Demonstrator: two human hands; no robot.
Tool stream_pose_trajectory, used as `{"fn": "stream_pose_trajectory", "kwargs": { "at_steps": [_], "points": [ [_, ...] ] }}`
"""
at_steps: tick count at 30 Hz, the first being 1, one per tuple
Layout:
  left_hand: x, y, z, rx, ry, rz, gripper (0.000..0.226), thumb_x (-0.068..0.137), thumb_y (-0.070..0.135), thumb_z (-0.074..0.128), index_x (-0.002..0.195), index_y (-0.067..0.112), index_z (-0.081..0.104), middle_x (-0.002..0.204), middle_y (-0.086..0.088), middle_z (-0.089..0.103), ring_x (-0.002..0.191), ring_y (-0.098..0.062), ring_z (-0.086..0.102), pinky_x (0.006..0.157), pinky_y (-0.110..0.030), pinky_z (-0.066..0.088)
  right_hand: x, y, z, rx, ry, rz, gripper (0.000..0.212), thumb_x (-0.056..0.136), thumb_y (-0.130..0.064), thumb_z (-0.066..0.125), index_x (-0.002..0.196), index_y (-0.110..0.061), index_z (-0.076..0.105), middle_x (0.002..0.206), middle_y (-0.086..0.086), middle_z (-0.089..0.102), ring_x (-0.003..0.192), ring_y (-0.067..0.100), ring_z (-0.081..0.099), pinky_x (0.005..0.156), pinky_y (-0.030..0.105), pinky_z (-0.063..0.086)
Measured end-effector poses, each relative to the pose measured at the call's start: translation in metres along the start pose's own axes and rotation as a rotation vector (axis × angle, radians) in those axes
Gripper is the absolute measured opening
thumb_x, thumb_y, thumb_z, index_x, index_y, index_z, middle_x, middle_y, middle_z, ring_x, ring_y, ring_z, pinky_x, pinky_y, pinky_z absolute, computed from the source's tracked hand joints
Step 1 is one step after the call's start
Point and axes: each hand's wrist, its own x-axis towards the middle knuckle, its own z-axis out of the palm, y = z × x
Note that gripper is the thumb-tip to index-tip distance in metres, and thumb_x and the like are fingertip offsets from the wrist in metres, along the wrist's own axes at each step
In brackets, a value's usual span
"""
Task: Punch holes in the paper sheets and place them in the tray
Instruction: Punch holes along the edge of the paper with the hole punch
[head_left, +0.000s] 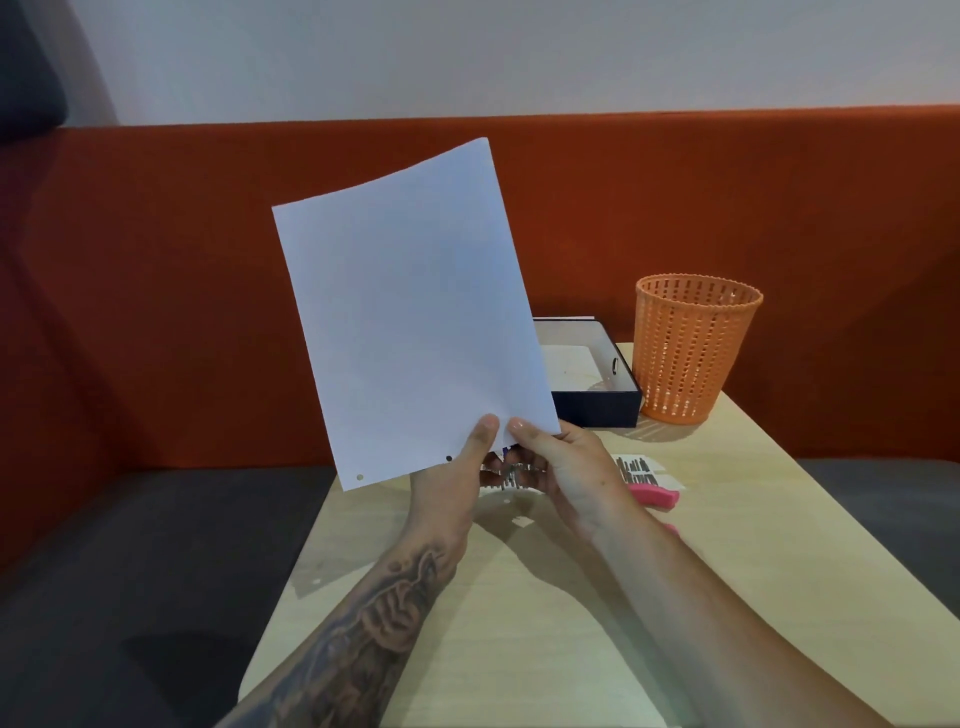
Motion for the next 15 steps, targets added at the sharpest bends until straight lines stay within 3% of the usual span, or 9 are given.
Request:
{"fn": "stream_pose_trajectory", "kwargs": {
  "at_steps": [4, 7, 11, 13, 15],
  "points": [
    [0.002, 0.000, -0.004, -0.005, 0.030, -0.017, 0.015, 0.090, 0.023, 0.076, 0.096, 0.009, 0.075, 0.072, -0.007, 0.066, 0.058, -0.016, 0.059, 0.056, -0.031, 0.056, 0.002, 0.001, -0.004, -0.120, -0.017, -0.033, 0.009, 0.095, -0.012, 0.071, 0.095, -0.008, 0.079, 0.083, 0.009, 0.074, 0.067, 0.016, 0.065, 0.059, 0.029, 0.051],
    [0.004, 0.002, -0.007, 0.012, 0.041, -0.049, 0.017, 0.090, 0.030, 0.075, 0.090, 0.012, 0.073, 0.066, -0.005, 0.063, 0.057, -0.018, 0.057, 0.050, -0.028, 0.047, 0.002, -0.001, -0.012, -0.227, 0.001, -0.090, 0.011, 0.095, -0.013, 0.071, 0.091, -0.007, 0.080, 0.080, 0.007, 0.073, 0.067, 0.015, 0.063, 0.058, 0.027, 0.051],
    [0.006, 0.004, -0.014, 0.011, 0.035, -0.080, 0.022, 0.089, 0.036, 0.075, 0.082, 0.015, 0.073, 0.059, -0.001, 0.062, 0.065, -0.025, 0.057, 0.059, -0.031, 0.044, -0.002, -0.007, -0.030, -0.433, 0.068, -0.149, 0.011, 0.094, -0.019, 0.074, 0.086, -0.017, 0.082, 0.071, 0.002, 0.072, 0.066, 0.018, 0.060, 0.065, 0.034, 0.051],
    [0.006, 0.007, -0.016, 0.018, 0.036, -0.104, 0.024, 0.089, 0.038, 0.075, 0.080, 0.016, 0.073, 0.059, 0.000, 0.062, 0.064, -0.023, 0.058, 0.056, -0.029, 0.041, -0.005, -0.008, -0.043, -0.599, 0.129, -0.222, 0.011, 0.094, -0.023, 0.074, 0.086, -0.024, 0.081, 0.074, -0.002, 0.075, 0.066, 0.015, 0.063, 0.067, 0.036, 0.053],
    [0.007, 0.009, -0.019, 0.029, 0.042, -0.124, 0.025, 0.088, 0.041, 0.075, 0.079, 0.018, 0.073, 0.060, 0.001, 0.062, 0.061, -0.020, 0.060, 0.057, -0.028, 0.039, -0.012, -0.014, -0.058, -0.893, 0.183, -0.311, 0.005, 0.093, -0.030, 0.074, 0.092, -0.031, 0.079, 0.087, -0.008, 0.076, 0.083, 0.014, 0.069, 0.075, 0.033, 0.054]
  ]
}}
